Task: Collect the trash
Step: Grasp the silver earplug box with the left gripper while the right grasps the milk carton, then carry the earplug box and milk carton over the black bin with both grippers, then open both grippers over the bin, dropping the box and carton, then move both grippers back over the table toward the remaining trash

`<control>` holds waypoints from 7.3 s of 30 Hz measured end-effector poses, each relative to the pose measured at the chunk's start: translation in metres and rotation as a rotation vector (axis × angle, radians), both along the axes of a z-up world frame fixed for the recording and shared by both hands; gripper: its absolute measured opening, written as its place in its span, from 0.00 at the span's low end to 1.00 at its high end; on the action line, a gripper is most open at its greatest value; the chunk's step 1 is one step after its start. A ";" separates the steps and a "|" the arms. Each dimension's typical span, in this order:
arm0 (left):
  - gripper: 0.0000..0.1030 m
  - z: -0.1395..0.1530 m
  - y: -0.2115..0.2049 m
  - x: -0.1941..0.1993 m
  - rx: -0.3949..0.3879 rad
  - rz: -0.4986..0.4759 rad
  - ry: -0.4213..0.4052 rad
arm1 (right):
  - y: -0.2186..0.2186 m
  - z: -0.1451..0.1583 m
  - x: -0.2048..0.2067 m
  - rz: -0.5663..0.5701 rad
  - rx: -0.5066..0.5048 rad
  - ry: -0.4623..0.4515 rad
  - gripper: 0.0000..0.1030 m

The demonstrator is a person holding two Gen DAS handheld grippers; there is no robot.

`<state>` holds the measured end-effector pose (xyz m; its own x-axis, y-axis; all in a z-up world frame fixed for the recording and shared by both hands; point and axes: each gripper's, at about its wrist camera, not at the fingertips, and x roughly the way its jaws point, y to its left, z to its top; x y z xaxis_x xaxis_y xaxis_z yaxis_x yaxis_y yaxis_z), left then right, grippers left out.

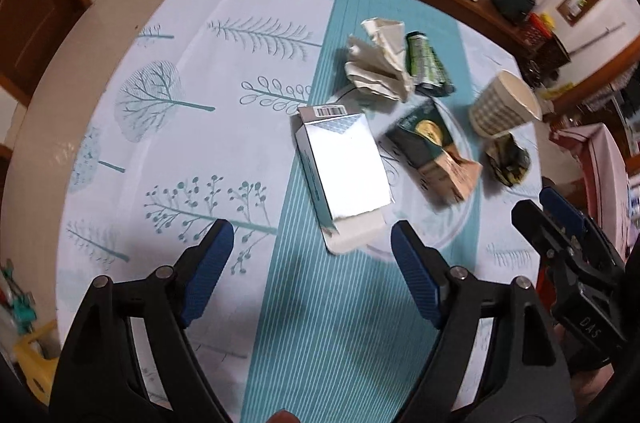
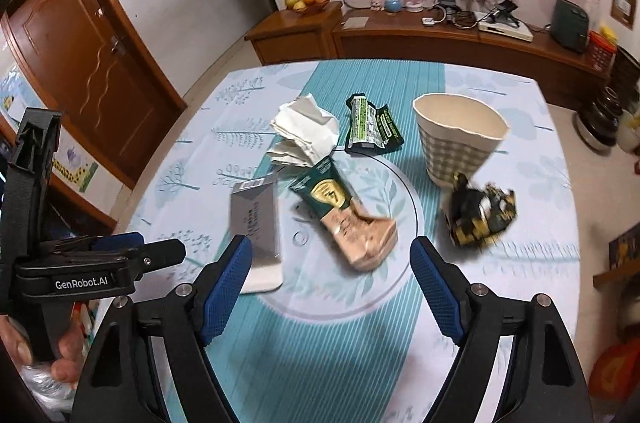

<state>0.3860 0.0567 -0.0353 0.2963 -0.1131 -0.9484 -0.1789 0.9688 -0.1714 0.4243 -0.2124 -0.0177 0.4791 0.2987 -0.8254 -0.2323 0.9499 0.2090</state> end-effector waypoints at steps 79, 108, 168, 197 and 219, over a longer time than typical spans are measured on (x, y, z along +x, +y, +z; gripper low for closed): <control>0.57 0.079 0.002 -0.346 -0.014 -0.520 -0.139 | 0.097 0.018 -0.430 -0.269 -0.025 0.064 0.52; 0.57 -0.168 -0.036 -0.437 0.021 -0.552 0.176 | 0.047 -0.260 -0.522 -0.499 0.113 0.465 0.52; 0.83 0.003 -0.019 -0.434 -0.025 -0.464 -0.046 | 0.027 -0.073 -0.525 -0.482 0.188 0.240 0.84; 0.83 0.164 0.003 -0.424 0.009 -0.340 -0.325 | 0.010 0.120 -0.499 -0.375 0.147 -0.098 0.85; 0.83 0.122 0.018 -0.087 -0.047 -0.387 -0.225 | -0.017 0.061 -0.209 -0.599 0.086 0.026 0.85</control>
